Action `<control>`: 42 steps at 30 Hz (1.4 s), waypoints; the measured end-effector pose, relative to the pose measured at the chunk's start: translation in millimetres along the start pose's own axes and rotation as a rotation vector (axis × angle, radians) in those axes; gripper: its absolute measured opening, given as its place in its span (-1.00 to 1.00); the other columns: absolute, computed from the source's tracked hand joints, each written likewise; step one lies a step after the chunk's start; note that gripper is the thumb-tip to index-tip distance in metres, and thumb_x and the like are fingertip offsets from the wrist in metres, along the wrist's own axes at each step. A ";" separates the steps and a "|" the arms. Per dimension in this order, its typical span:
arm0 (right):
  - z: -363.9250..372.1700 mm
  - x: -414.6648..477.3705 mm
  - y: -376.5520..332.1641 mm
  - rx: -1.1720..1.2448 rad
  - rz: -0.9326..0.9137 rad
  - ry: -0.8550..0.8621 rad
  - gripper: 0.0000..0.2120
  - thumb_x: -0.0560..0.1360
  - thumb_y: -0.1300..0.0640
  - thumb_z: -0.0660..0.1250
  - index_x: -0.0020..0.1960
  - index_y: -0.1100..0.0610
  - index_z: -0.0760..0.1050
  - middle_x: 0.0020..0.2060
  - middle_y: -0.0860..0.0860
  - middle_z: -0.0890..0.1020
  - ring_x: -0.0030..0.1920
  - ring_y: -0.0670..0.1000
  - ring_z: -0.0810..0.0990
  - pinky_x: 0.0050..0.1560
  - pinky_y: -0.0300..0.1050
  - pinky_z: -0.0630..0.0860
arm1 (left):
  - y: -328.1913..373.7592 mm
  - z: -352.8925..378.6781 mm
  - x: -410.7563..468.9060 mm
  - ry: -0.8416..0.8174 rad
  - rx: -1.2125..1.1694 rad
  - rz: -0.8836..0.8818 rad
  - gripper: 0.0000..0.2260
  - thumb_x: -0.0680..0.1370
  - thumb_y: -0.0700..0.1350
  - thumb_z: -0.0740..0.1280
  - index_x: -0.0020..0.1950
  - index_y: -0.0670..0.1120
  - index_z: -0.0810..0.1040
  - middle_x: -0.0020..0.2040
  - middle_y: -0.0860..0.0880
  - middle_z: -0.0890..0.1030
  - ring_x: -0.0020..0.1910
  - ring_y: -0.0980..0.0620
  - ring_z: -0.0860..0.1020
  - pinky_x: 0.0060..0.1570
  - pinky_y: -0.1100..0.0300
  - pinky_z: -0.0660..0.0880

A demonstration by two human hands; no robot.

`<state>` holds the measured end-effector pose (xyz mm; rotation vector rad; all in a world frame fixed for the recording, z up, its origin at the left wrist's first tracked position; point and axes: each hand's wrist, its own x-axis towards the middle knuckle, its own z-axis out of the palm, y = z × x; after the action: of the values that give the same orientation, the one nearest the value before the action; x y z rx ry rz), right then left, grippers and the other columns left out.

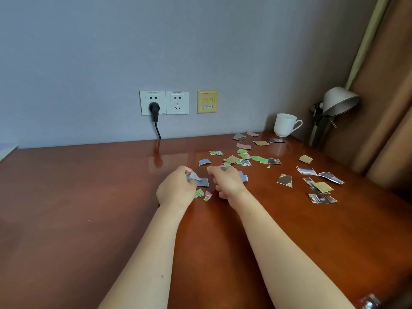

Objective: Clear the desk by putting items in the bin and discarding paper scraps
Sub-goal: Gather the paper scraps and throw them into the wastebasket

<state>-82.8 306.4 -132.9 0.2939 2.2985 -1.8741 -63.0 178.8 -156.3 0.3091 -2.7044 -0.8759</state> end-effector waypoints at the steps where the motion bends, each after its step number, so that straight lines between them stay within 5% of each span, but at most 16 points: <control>1: 3.3 2.7 -0.5 -0.116 -0.073 0.024 -0.89 0.54 0.10 0.29 -0.01 0.12 0.54 -0.37 -0.03 0.40 -0.43 -0.07 0.29 -0.50 -0.24 0.22 | -1.2 1.2 2.1 0.002 -0.005 0.009 -0.72 0.62 -0.07 0.16 0.32 0.09 0.44 0.21 0.08 0.56 0.10 -0.02 0.55 -0.10 0.17 0.44; 5: 8.8 11.7 -5.0 -0.658 -0.231 -0.047 -0.67 0.47 0.17 0.34 0.22 0.22 0.54 0.07 0.06 0.63 0.04 0.05 0.59 -0.03 -0.15 0.48 | -4.7 4.4 6.9 -0.005 0.013 0.033 -0.67 0.64 -0.07 0.14 0.40 0.11 0.42 0.31 0.04 0.46 0.19 -0.03 0.52 0.02 0.12 0.46; 10: 0.1 13.1 -9.6 -0.756 -0.198 -0.175 -0.58 0.43 0.15 0.43 0.28 0.16 0.54 0.06 0.04 0.66 0.03 0.04 0.60 0.08 -0.15 0.50 | -6.0 -0.4 9.1 -0.113 0.057 0.116 -0.56 0.58 -0.22 0.13 0.39 0.16 0.43 0.41 0.14 0.41 0.31 0.02 0.42 0.16 0.12 0.44; 15: -5.7 12.3 -9.4 -0.674 -0.191 -0.152 -0.65 0.42 0.21 0.48 0.20 0.09 0.58 -0.02 -0.02 0.53 -0.02 0.01 0.52 0.01 -0.19 0.45 | -12.8 -12.6 23.7 -0.327 0.011 0.191 -0.55 0.54 -0.32 0.11 0.23 0.11 0.56 0.38 0.10 0.44 0.31 -0.04 0.44 0.22 0.07 0.42; 20: -6.2 13.6 -10.0 -0.716 -0.184 -0.170 -0.73 0.43 0.16 0.47 0.13 0.10 0.58 -0.13 -0.01 0.53 -0.12 -0.01 0.51 -0.10 -0.19 0.42 | -11.6 -14.9 27.2 -0.503 0.075 0.218 -0.52 0.59 -0.32 0.11 0.45 0.06 0.37 0.46 0.05 0.23 0.29 -0.03 0.40 0.20 0.17 0.34; 23: -5.6 12.2 -11.3 -0.781 -0.160 -0.172 -0.86 0.42 0.13 0.46 -0.07 0.15 0.56 -0.33 0.00 0.45 -0.34 -0.04 0.41 -0.32 -0.21 0.33 | -8.2 -17.9 25.7 -0.551 0.108 0.217 -0.54 0.62 -0.25 0.15 0.49 0.07 0.31 0.41 0.02 0.25 0.29 -0.05 0.40 0.26 0.10 0.39; 26: -6.3 9.1 -11.6 -0.810 -0.153 -0.171 -0.75 0.41 0.12 0.46 -0.27 0.13 0.38 -0.36 0.02 0.37 -0.39 -0.02 0.33 -0.39 -0.20 0.25 | -5.3 -20.6 23.6 -0.579 0.121 0.221 -0.59 0.62 -0.22 0.18 0.44 0.09 0.37 0.35 -0.01 0.29 0.23 -0.06 0.43 0.22 0.08 0.42; 32: -6.0 5.0 -10.4 -0.701 -0.175 -0.156 -0.81 0.38 0.19 0.49 -0.09 0.17 0.52 -0.29 -0.01 0.43 -0.35 -0.05 0.41 -0.31 -0.19 0.38 | -3.4 -20.3 20.0 -0.534 0.137 0.169 -0.58 0.61 -0.14 0.24 0.46 0.02 0.24 0.37 -0.01 0.26 0.20 -0.06 0.44 0.15 0.09 0.45; 36: -6.9 4.7 -6.9 -0.657 -0.190 -0.145 -0.82 0.34 0.18 0.52 -0.17 0.15 0.52 -0.31 0.00 0.46 -0.36 -0.04 0.43 -0.31 -0.17 0.41 | -5.1 -18.0 17.9 -0.496 0.115 0.179 -0.89 0.59 -0.11 0.27 0.03 -0.02 0.33 -0.01 -0.02 0.42 -0.17 0.03 0.40 -0.20 0.17 0.35; 42: -11.2 0.4 -8.7 -0.634 -0.179 -0.194 -0.81 0.41 0.16 0.45 -0.28 0.11 0.45 -0.40 0.01 0.36 -0.42 -0.04 0.32 -0.44 -0.22 0.25 | -7.9 -16.6 17.9 -0.480 0.064 0.147 -0.87 0.56 -0.05 0.27 0.01 -0.09 0.44 -0.19 -0.04 0.44 -0.25 -0.01 0.34 -0.24 0.09 0.28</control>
<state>-85.3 315.8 -122.5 -0.1732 2.6803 -1.0721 -73.4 158.5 -144.6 -0.1056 -3.1440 -0.9172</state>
